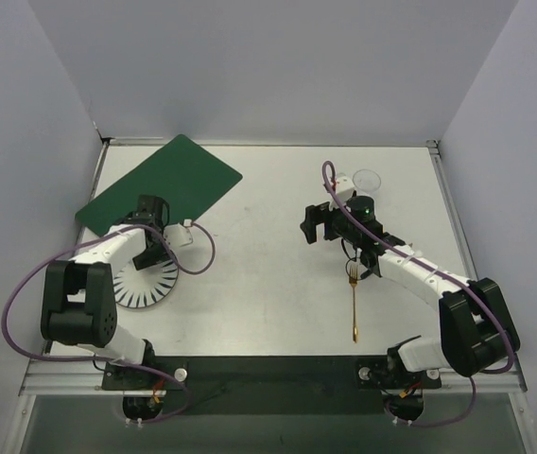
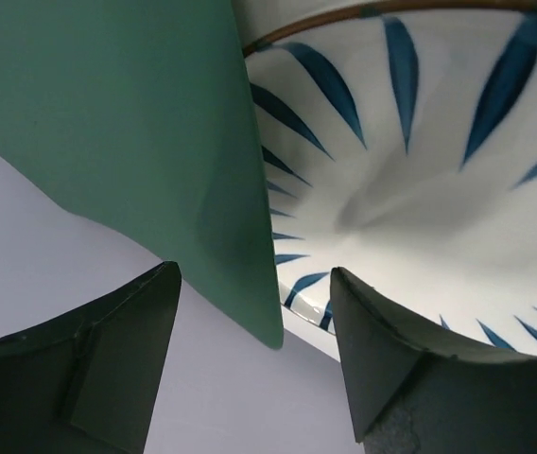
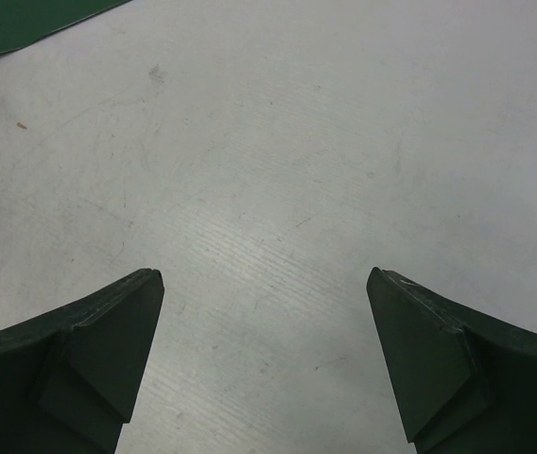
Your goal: Set the dinner table for one person
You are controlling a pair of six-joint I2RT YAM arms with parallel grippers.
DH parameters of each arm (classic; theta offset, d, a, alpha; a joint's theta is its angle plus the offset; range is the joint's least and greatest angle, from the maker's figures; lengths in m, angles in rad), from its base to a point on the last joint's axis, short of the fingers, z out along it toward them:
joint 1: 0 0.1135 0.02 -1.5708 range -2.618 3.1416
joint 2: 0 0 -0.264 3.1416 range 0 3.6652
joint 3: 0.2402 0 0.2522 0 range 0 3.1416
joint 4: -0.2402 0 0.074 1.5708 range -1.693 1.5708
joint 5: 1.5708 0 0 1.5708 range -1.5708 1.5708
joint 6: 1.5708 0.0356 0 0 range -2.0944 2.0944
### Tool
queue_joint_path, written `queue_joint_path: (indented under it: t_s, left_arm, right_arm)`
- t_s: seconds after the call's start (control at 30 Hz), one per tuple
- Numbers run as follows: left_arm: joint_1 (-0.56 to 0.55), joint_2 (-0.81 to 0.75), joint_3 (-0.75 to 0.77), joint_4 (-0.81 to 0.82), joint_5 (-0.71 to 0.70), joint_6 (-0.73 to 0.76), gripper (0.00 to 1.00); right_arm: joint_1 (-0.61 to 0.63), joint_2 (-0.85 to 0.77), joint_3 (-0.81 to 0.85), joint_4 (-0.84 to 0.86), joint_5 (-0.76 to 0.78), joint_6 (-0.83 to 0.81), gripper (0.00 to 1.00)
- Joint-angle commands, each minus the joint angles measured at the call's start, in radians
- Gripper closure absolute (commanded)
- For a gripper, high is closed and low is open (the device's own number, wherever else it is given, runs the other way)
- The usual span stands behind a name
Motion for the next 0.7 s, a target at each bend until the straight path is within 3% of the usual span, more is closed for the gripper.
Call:
queue_joint_path:
  t_s: [0.0, 0.1, 0.13, 0.17, 0.3, 0.4, 0.47, 0.57, 0.67]
  left_arm:
    - [0.008, 0.031, 0.014, 0.122, -0.005, 0.040, 0.37]
    - [0.013, 0.056, 0.025, 0.133, 0.001, 0.072, 0.53]
    - [0.015, 0.068, 0.029, 0.132, 0.005, 0.088, 0.87]
    - [0.015, 0.074, 0.052, 0.129, 0.003, 0.085, 1.00]
    - [0.002, 0.082, 0.149, 0.138, 0.032, -0.001, 1.00]
    - [-0.028, 0.047, 0.227, 0.111, 0.177, -0.078, 1.00]
    - [-0.076, 0.018, 0.264, 0.051, 0.422, -0.167, 1.00]
    - [-0.175, 0.027, 0.341, -0.164, 0.766, -0.233, 1.00]
    - [-0.301, 0.063, 0.368, -0.207, 0.784, -0.288, 1.00]
  right_arm:
    - [0.007, -0.007, 0.012, 0.041, -0.014, -0.017, 0.05]
    - [0.005, -0.008, 0.015, 0.043, -0.016, -0.020, 0.04]
    - [0.005, -0.008, 0.017, 0.043, -0.016, -0.020, 0.04]
    - [0.005, -0.010, 0.017, 0.043, -0.016, -0.020, 0.04]
    - [0.005, -0.007, 0.031, 0.041, -0.020, -0.019, 0.04]
    - [0.007, -0.008, 0.046, 0.038, -0.023, -0.014, 0.04]
    - [0.007, -0.019, 0.046, 0.047, -0.025, -0.008, 0.04]
    - [0.007, -0.043, 0.035, 0.075, -0.026, 0.016, 0.04]
    - [0.007, -0.062, 0.044, 0.058, -0.022, 0.032, 0.04]
